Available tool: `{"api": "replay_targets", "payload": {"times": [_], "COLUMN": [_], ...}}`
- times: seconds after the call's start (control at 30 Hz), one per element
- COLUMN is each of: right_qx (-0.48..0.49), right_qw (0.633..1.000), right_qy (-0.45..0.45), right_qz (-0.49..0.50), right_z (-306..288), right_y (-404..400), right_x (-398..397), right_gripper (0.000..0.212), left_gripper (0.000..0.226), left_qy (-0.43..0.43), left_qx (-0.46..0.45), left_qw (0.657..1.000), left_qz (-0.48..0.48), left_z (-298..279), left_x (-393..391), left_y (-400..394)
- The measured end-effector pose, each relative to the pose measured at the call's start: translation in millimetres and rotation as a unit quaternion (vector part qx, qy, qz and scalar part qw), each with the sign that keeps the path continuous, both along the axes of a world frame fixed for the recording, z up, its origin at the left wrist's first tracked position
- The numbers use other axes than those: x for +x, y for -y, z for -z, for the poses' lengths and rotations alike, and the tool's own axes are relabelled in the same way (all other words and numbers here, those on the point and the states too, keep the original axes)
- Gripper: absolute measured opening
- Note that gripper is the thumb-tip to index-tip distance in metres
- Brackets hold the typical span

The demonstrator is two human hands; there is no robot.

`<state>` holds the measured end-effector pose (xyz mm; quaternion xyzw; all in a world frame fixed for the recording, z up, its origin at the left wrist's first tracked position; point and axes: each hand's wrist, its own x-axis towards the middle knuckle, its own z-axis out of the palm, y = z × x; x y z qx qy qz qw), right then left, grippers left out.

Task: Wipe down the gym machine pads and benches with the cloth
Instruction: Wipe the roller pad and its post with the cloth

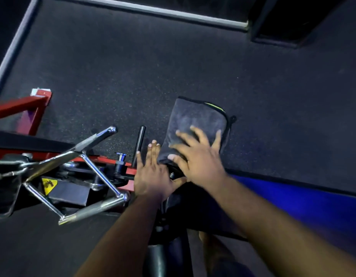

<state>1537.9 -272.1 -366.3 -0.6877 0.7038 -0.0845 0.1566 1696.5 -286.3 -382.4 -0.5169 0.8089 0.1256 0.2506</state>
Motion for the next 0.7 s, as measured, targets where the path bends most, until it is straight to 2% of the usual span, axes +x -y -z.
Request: {"api": "replay_targets", "payload": {"times": [0.03,0.07,0.1,0.13,0.23,0.33,0.4,0.5,0.6,0.7], "right_qx": [0.022,0.067,0.109,0.128,0.065,0.015,0.004,0.001,0.037,0.004], "right_qw": [0.997,0.994,0.992,0.991,0.992,0.985,0.984,0.979,0.950,0.945], "right_qy": [-0.062,-0.085,-0.067,-0.032,0.042,0.108,0.117,0.093,0.138,0.136], "right_qz": [-0.025,-0.026,-0.006,0.023,0.101,0.136,0.136,0.183,0.278,0.296], "right_z": [-1.3,-2.1,-2.3,-0.4,5.4,7.9,14.0,21.4,19.7,16.4], "right_y": [15.9,33.7,47.4,54.9,37.4,-11.9,-30.7,-0.8,43.7,30.8], "right_x": [-13.5,-26.7,-35.5,-38.4,-18.0,16.1,26.8,9.5,-12.0,1.2], "right_gripper": [0.075,0.093,0.102,0.102,0.069,0.050,0.048,0.059,0.073,0.063], "left_gripper": [0.122,0.129,0.136,0.141,0.141,0.118,0.108,0.129,0.140,0.140], "left_qy": [-0.008,-0.020,-0.035,-0.044,-0.038,-0.003,-0.005,0.005,-0.026,-0.024], "left_qx": [-0.006,-0.016,-0.023,-0.025,-0.011,0.005,0.011,-0.003,-0.004,-0.010], "left_qw": [1.000,0.999,0.999,0.998,0.998,1.000,1.000,1.000,0.999,0.999], "left_qz": [-0.009,-0.021,-0.034,-0.043,-0.043,-0.001,-0.009,-0.019,-0.042,-0.040], "left_z": [-0.4,1.3,4.6,7.4,12.9,13.3,17.9,17.4,15.8,11.4], "left_x": [-0.3,0.1,1.3,2.4,4.3,3.2,4.4,3.7,2.1,0.1], "left_y": [-1.0,-2.0,-3.5,-4.5,-2.9,1.4,2.4,0.9,-1.7,1.2]}}
